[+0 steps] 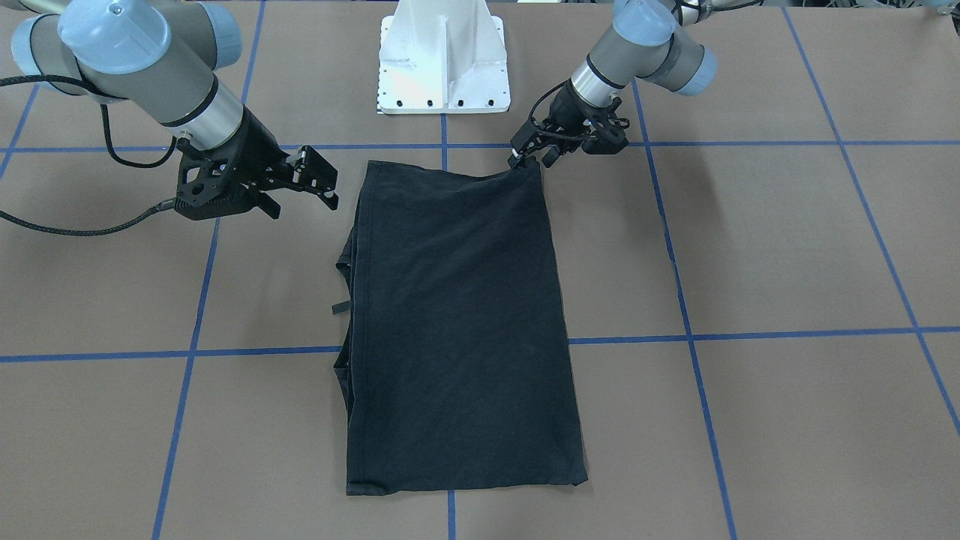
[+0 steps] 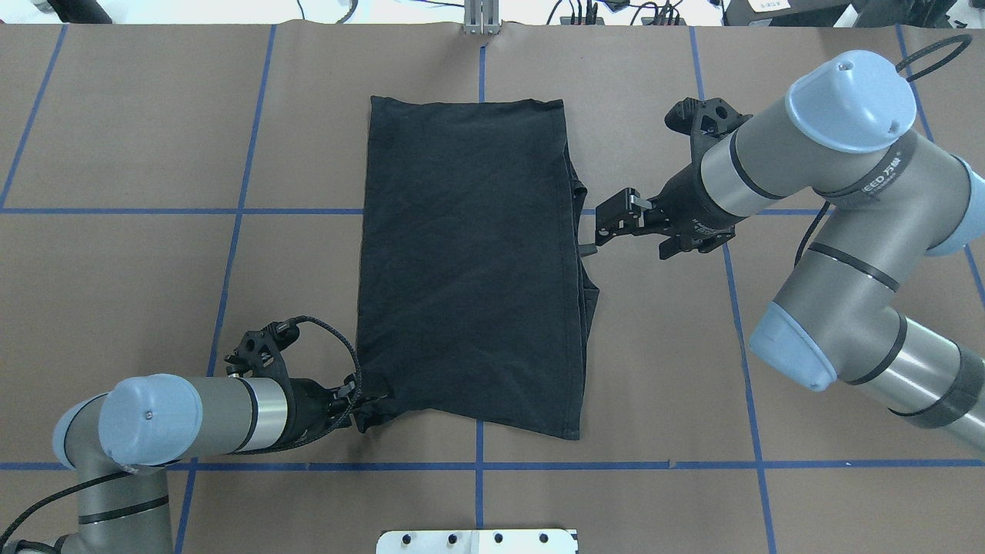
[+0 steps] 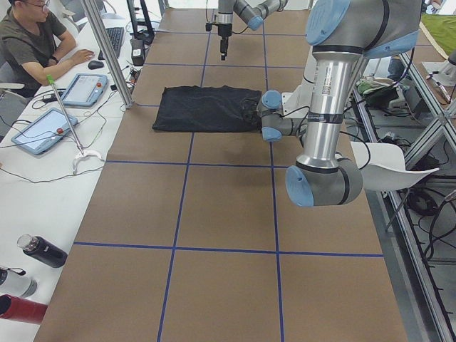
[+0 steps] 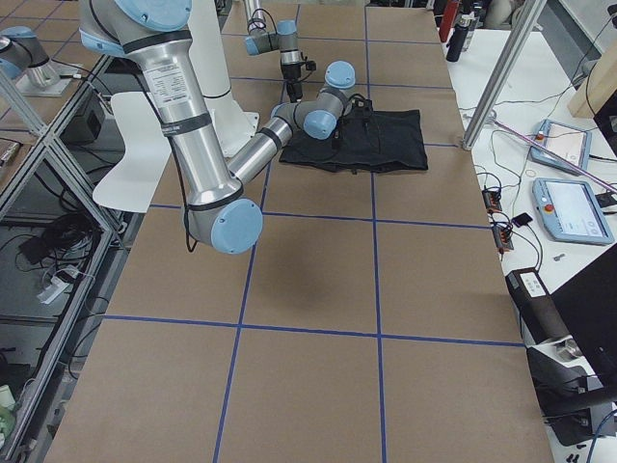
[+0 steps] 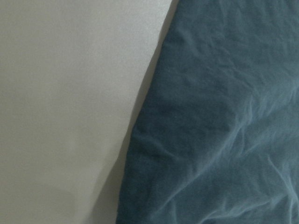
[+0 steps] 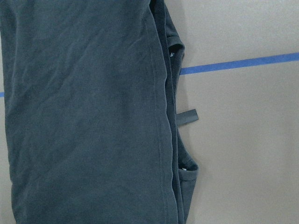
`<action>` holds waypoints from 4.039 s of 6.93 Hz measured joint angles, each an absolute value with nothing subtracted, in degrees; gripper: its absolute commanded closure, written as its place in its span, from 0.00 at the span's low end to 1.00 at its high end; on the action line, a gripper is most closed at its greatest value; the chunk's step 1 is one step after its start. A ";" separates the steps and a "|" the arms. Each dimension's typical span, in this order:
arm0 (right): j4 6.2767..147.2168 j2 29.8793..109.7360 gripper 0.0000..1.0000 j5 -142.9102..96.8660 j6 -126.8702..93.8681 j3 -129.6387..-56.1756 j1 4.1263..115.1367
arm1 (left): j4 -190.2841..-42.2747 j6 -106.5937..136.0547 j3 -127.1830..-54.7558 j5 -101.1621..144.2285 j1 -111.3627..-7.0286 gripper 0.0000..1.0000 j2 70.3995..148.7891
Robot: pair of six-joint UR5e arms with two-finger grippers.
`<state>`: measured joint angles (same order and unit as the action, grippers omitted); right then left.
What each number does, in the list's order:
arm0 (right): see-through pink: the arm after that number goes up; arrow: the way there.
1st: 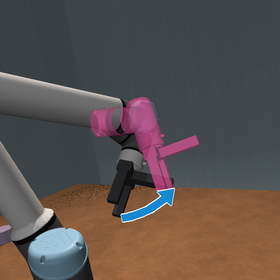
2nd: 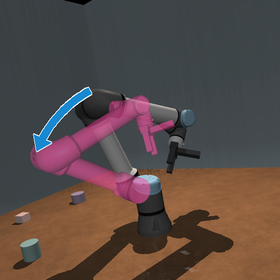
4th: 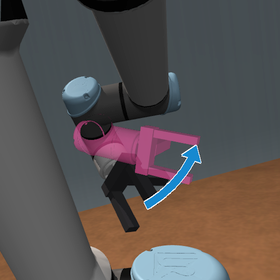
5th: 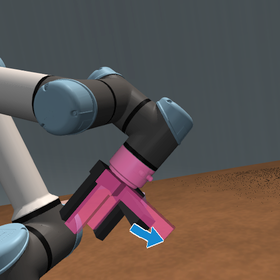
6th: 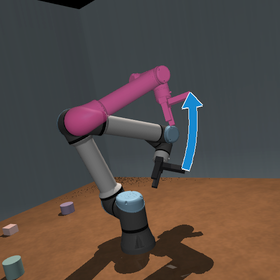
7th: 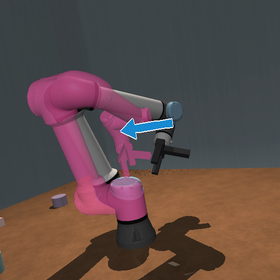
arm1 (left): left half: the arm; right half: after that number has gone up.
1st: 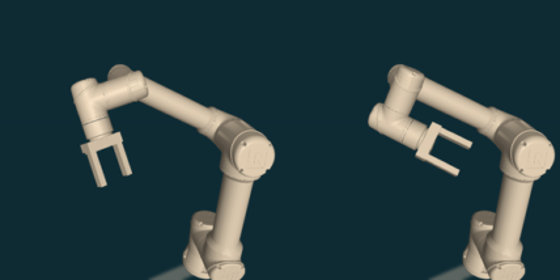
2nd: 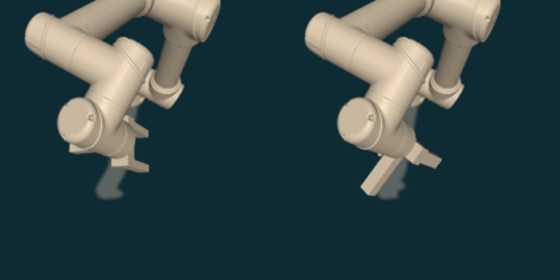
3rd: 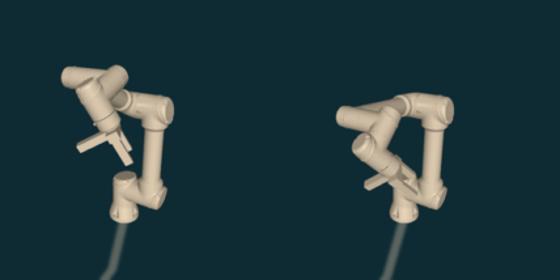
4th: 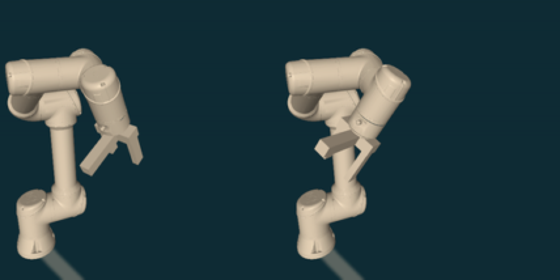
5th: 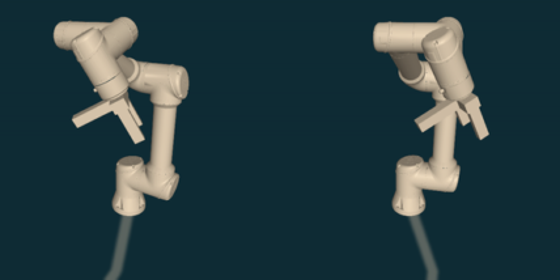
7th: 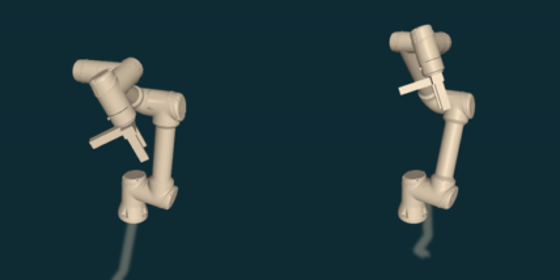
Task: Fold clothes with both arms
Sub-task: 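Bring the right gripper to the other near corner while the left holds, then grasp both near corners of the black shirt with both grippers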
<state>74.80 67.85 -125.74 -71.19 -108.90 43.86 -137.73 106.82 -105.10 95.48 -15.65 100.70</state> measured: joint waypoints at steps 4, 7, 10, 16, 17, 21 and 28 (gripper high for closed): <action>74.80 67.88 0.00 -125.87 -71.19 -108.78 43.87 | -136.66 106.79 -104.95 95.45 -15.07 0.88 100.96; 74.80 68.49 0.00 -125.98 -71.19 -108.92 43.94 | -136.59 106.55 -105.11 95.53 -15.18 1.00 100.99; 74.76 68.98 0.00 -125.79 -72.75 -109.16 43.37 | -136.21 106.05 -106.01 95.79 -15.75 1.00 101.01; 75.43 68.96 0.00 -108.29 -92.36 -109.75 23.37 | -130.34 106.73 -112.26 96.32 -15.82 1.00 104.04; 75.59 69.03 0.00 -106.17 -93.20 -109.06 20.86 | -130.28 106.77 -112.48 96.32 -15.82 1.00 104.08; 75.56 68.77 0.00 -104.51 -94.06 -105.37 17.94 | -130.25 106.79 -112.76 96.33 -15.82 1.00 104.14; 75.70 68.57 0.19 -104.68 -93.95 -104.86 17.76 | -130.26 106.85 -113.03 96.29 -15.85 1.00 104.35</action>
